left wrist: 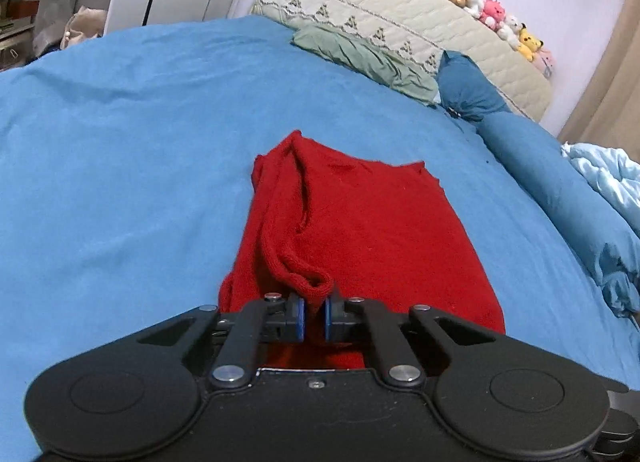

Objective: Fold small clothes

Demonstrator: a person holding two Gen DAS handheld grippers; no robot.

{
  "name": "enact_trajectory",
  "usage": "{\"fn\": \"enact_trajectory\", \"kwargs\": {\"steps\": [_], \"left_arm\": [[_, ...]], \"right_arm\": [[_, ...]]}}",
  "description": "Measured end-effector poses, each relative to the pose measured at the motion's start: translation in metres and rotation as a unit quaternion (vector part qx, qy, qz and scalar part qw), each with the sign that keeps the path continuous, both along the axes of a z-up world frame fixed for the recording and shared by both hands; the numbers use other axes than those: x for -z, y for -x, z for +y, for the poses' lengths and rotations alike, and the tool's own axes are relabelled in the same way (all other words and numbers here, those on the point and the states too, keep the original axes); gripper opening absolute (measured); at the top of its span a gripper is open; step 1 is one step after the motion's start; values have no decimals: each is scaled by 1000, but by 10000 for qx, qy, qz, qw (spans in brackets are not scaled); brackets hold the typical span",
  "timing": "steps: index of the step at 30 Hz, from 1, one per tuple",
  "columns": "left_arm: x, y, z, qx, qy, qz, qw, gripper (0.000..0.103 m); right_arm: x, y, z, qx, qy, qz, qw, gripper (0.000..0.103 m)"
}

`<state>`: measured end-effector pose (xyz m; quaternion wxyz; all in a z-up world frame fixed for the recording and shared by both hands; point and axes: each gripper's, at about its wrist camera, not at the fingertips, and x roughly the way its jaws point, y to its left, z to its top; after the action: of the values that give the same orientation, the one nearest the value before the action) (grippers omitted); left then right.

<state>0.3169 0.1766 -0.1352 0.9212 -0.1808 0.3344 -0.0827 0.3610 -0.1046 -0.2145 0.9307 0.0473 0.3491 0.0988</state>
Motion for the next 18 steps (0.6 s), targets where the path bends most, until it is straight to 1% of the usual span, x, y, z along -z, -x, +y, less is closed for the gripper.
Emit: {"fn": "enact_trajectory", "kwargs": {"steps": [2,4,6,8,13,15,16,17,18], "left_arm": [[-5,4,3,-30,66,-150,9999,7],[-13,7,6,-56,180,-340,9992,7],[-20,8,9,-64,285,-500,9983,7],[-23,7,9,-64,280,-590,9978,6],[-29,7,12,-52,374,-759,9964,6],[-33,8,12,-60,372,-843,9957,6],[-35,9,12,-67,372,-884,9954,6],[-37,11,12,-73,365,-907,9952,6],[-39,12,14,-85,363,-915,9951,5]], "right_arm": [[1,-6,4,144,-72,-99,9998,84],[4,-10,7,198,-26,-101,9997,85],[13,-15,14,181,217,-28,9996,85],[17,-14,20,151,402,-130,9990,85],[17,-10,27,125,679,-243,9973,85],[17,-10,28,154,749,-293,9966,84],[17,-11,26,234,731,-289,9966,83],[15,-12,23,438,724,-312,9959,81],[12,-12,20,733,748,-364,9938,77]]}}
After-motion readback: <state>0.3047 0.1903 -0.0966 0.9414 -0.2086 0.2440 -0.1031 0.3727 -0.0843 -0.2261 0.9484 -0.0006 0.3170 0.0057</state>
